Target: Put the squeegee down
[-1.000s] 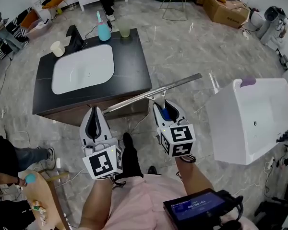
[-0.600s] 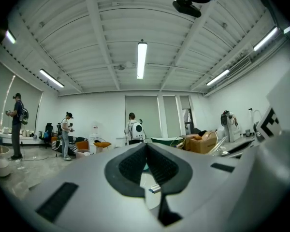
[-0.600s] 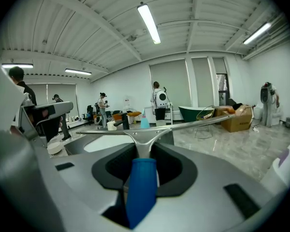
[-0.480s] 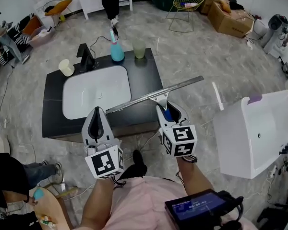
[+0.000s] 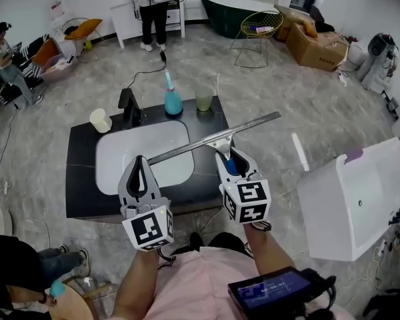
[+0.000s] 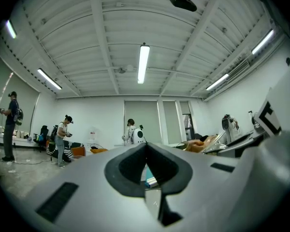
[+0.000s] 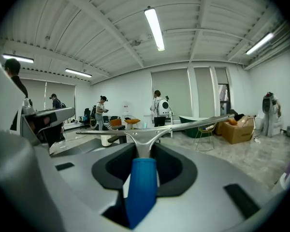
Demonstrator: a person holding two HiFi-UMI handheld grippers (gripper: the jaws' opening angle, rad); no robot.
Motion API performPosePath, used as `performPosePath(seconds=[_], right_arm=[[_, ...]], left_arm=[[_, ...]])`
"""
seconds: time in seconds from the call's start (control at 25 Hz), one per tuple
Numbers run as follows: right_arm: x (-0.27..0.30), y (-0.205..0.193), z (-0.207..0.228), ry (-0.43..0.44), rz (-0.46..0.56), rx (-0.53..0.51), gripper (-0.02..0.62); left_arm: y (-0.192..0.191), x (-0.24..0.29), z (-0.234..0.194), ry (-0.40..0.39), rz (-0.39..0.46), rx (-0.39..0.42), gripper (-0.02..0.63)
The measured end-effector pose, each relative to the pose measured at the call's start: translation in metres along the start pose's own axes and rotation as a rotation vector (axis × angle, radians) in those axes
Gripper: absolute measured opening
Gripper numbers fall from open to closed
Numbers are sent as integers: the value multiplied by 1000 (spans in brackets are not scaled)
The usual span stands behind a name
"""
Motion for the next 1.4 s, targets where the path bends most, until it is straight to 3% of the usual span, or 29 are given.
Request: performPosePath(seconds=[0.52,1.4], right_arm=[[20,2,16,-7,-13,-6,121],[78,-65,30,93,-171,38,121]], left_arm=[[6,23,-5,14,27,10,9],[-47,55,-19,128,-108,21,9]])
Point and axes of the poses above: the fingertips, and each gripper's own axes: x forward along the fingers, z to its right, y out of its top, the point moved 3 cm from there along -x, backward along the fingers, and after that the axes turned 13 degrees about -x, right-handed, at the moved point
